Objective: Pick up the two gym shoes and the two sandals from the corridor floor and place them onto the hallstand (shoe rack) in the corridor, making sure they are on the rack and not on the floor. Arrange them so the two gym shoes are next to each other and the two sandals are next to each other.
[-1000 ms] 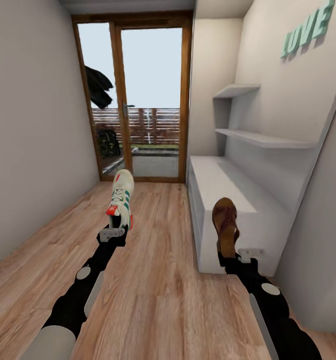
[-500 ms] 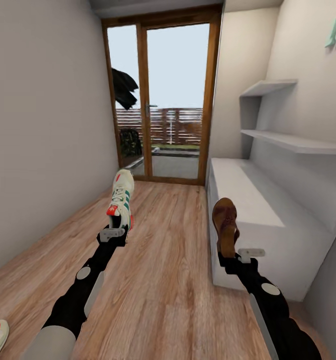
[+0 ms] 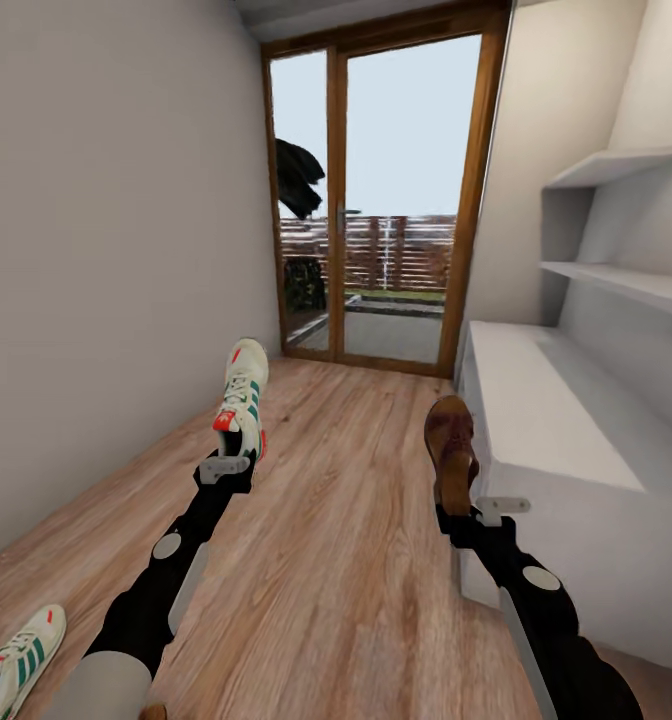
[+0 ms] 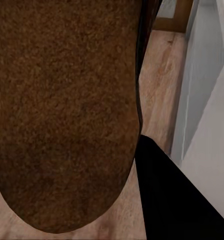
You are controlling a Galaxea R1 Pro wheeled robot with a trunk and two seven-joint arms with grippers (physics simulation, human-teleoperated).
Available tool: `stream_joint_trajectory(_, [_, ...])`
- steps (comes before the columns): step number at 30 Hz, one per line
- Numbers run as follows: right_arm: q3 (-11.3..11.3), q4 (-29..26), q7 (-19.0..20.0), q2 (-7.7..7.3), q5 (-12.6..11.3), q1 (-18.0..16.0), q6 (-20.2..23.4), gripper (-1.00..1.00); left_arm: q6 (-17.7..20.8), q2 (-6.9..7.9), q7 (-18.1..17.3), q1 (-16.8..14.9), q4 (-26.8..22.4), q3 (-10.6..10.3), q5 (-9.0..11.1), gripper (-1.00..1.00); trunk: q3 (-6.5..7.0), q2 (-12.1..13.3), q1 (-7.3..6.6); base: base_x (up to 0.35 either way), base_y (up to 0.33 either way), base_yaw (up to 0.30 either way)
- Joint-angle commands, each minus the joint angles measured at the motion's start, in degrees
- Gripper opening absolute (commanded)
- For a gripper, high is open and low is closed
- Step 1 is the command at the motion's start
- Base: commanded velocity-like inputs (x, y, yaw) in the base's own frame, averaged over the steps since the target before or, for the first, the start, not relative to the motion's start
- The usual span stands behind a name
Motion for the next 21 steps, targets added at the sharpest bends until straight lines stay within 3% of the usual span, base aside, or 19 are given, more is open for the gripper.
stream_joint_trajectory(1, [-0.05, -0.10, -0.01, 0.00, -0.19, -0.02, 0.36, -1.00, 0.00, -0.07, -0.50, -0.05, 0.06, 0.19, 0.54, -1.00, -0.06, -0.03, -0.01, 0.025, -0.018, 0.292])
stream_joint_trajectory(8, [-0.05, -0.10, -0.01, 0.00, -0.19, -0.02, 0.36, -1.00, 0.02, -0.47, -0.49, -0.04, 0.06, 0.19, 0.54, -1.00, -0.06, -0.03, -0.01, 0.133, -0.071, 0.258])
stream_joint_trajectory(21, [-0.05, -0.14, -0.01, 0.00, -0.19, -0.02, 0.36, -1.00, 0.08, -0.51, -0.50, -0.05, 0.06, 0.19, 0.54, -1.00, -0.08, -0.03, -0.01, 0.279, -0.238, 0.020])
